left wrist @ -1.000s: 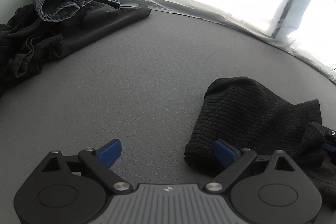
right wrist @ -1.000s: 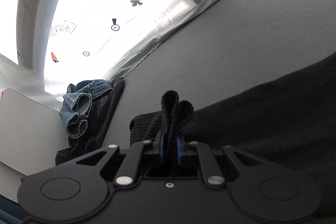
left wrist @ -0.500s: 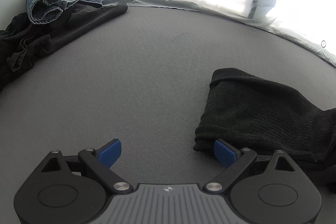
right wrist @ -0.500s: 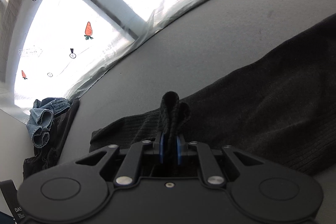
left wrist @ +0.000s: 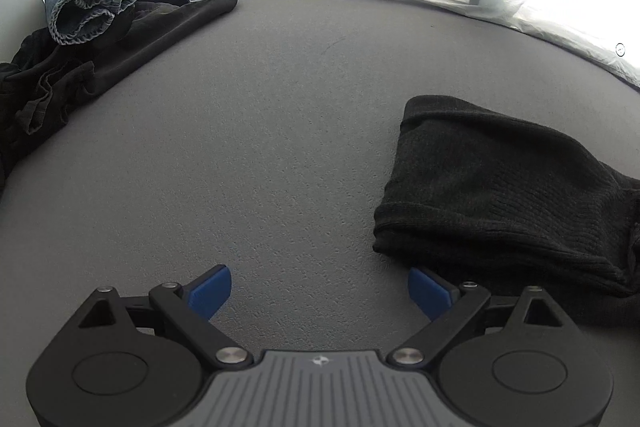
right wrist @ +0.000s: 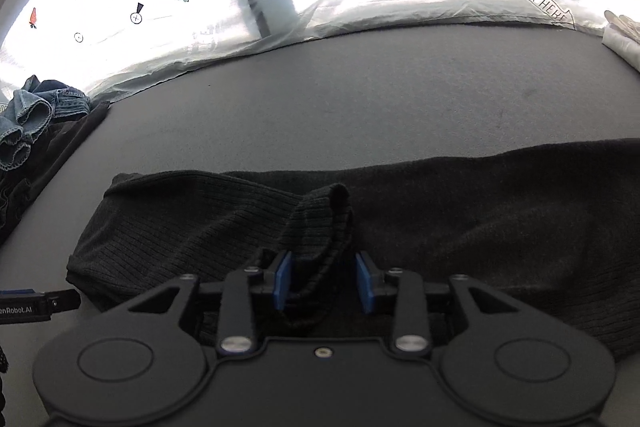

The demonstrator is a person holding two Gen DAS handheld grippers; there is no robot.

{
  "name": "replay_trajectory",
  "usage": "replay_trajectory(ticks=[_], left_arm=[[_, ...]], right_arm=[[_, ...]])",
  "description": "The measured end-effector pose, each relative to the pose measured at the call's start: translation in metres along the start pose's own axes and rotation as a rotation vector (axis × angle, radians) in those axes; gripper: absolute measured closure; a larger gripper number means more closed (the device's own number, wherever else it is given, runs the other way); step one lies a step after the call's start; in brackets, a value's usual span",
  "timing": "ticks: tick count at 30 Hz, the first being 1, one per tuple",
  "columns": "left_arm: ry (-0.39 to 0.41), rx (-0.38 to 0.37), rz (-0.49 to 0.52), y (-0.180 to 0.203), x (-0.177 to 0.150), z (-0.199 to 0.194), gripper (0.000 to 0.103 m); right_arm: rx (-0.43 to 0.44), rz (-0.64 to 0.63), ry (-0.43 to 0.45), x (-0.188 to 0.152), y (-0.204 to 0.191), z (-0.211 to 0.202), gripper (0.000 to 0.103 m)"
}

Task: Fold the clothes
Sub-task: 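Release the sweater with both tools and pat the fold flat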

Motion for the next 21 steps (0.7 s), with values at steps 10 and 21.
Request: replay_trajectory(ticks=[10, 21], left_arm=[[0.108, -0.078, 0.071, 0.031, 0.025, -0.027, 0.008], [0.081, -0.127, 0.245, 0.081, 0.025, -0.017, 0.008]], right_arm=[[-0.291, -0.039, 0.051, -0.015, 0.068, -0.041, 0.028], [-0.531, 0.202, 0.123, -0.038, 0.162, -0.08, 0.011]])
Point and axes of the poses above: each gripper's, at about its wrist camera, not at the fingertips, and z roughly the way its jaws point, y to its right, x to its top, the point moved 8 cm from there along z, roughly the way its jaws point, and after that the axes turned 12 degrees about y, right-handed, at the moved point
